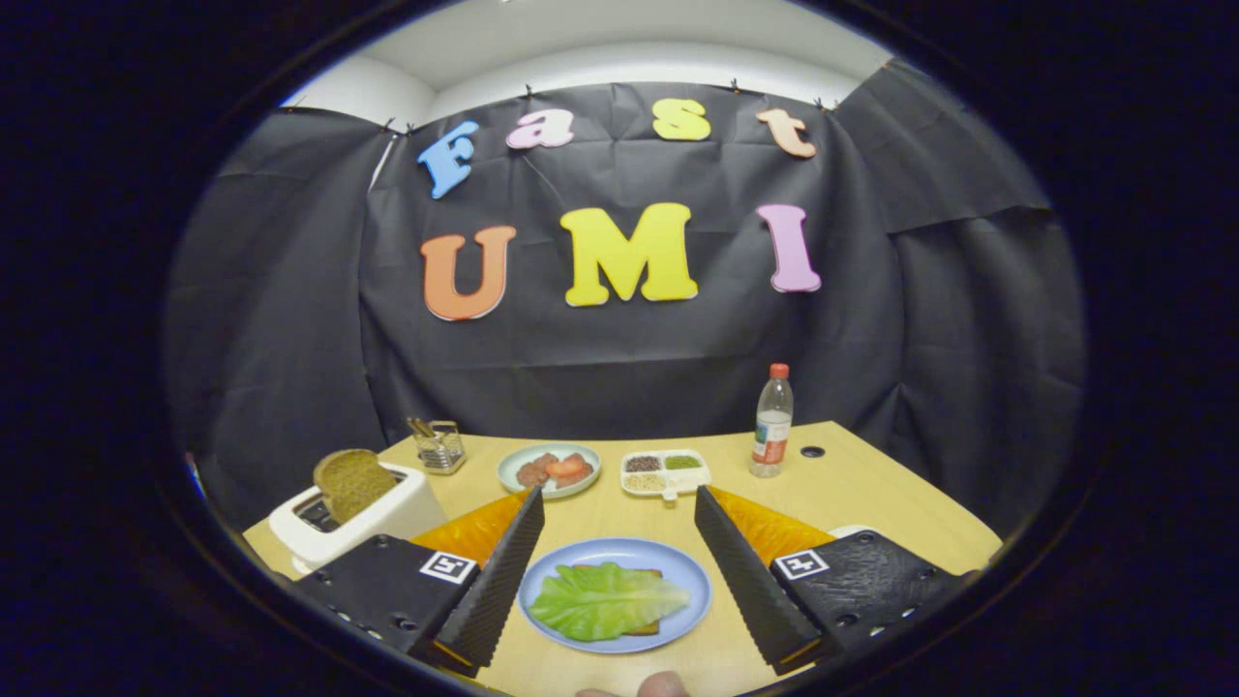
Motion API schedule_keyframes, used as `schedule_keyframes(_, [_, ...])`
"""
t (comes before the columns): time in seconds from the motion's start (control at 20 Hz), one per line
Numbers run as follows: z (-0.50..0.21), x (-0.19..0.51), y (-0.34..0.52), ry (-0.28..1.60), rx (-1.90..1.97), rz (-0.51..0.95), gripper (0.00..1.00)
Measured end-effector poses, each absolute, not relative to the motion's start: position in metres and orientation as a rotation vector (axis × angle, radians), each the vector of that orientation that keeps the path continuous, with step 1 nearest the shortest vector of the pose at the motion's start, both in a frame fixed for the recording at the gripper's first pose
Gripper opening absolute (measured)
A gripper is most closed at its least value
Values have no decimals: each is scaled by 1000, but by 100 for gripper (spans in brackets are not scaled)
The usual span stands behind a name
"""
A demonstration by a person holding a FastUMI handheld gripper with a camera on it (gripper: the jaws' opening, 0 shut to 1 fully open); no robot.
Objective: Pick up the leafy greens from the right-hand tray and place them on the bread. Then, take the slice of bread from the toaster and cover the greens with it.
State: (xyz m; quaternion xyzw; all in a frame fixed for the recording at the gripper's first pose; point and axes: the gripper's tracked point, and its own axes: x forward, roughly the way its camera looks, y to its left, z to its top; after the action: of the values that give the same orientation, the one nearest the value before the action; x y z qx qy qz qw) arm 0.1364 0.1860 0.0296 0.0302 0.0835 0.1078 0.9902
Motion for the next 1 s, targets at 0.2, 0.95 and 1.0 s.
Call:
schedule_keyframes(0.2, [55, 103, 259, 92, 26, 281, 95])
schedule_keyframes(0.95, [-17, 119, 440, 323, -38, 307, 95])
schedule_keyframes(1.0, [-18, 122, 441, 330, -38, 299, 85])
